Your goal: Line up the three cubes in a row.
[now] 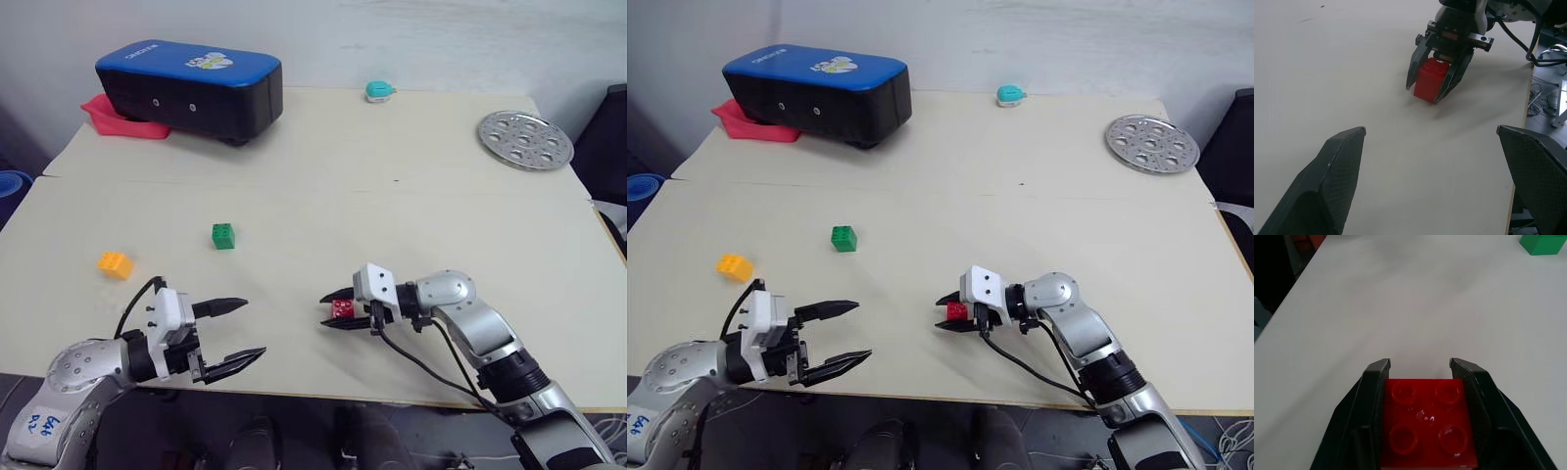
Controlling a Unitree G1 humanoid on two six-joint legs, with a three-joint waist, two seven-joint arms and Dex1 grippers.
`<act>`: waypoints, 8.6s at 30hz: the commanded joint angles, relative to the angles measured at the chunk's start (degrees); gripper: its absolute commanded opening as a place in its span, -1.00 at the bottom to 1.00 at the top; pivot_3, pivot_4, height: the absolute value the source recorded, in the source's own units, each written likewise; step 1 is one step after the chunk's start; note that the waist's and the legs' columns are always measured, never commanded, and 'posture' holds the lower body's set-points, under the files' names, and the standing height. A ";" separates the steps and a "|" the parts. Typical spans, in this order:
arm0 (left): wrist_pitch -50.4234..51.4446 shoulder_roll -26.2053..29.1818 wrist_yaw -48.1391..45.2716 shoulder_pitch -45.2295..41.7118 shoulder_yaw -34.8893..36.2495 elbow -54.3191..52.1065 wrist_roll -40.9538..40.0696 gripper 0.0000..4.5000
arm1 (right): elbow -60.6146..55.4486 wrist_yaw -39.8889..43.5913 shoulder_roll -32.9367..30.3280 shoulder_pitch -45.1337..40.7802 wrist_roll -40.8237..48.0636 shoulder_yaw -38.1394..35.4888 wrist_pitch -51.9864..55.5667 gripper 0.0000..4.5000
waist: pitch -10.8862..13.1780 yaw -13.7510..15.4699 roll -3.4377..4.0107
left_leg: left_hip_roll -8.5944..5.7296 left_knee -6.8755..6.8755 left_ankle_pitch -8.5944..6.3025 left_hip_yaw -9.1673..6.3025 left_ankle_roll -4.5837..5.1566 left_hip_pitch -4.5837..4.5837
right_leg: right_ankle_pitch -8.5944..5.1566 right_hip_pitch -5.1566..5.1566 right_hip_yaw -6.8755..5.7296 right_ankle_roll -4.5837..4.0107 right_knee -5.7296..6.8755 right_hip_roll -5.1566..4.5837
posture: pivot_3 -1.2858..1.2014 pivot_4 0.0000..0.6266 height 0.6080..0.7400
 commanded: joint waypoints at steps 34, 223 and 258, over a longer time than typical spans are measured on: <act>-6.08 -2.36 0.74 9.04 10.62 3.94 2.17 1.00 | -4.25 4.19 -2.21 6.09 19.98 -19.06 -4.70 0.99 | -0.03 -0.20 -0.06 | 0.03 -0.06 -0.02 -0.02 0.06 -0.02 | 0.01 -0.01 -0.03 -0.01 -0.04 0.04 | 0.03 -0.52 1.00; -2.31 1.98 9.37 -25.06 15.37 40.47 5.31 -0.32 | -7.15 10.12 -3.39 23.07 23.78 -26.62 -19.16 1.00 | -0.14 0.17 -0.40 | 0.06 0.30 -0.07 0.05 0.09 -0.06 | 0.17 0.00 -0.08 0.00 0.19 -0.01 | 0.03 -0.52 1.00; -36.67 1.02 -40.30 -48.16 -25.64 65.76 16.80 -0.32 | -16.17 8.25 -9.63 29.49 26.12 -31.59 -13.41 1.00 | -0.13 0.29 -0.18 | 0.08 0.63 0.07 0.16 -0.09 -0.13 | 0.15 -0.02 0.03 0.04 0.26 0.23 | 0.03 -0.52 1.00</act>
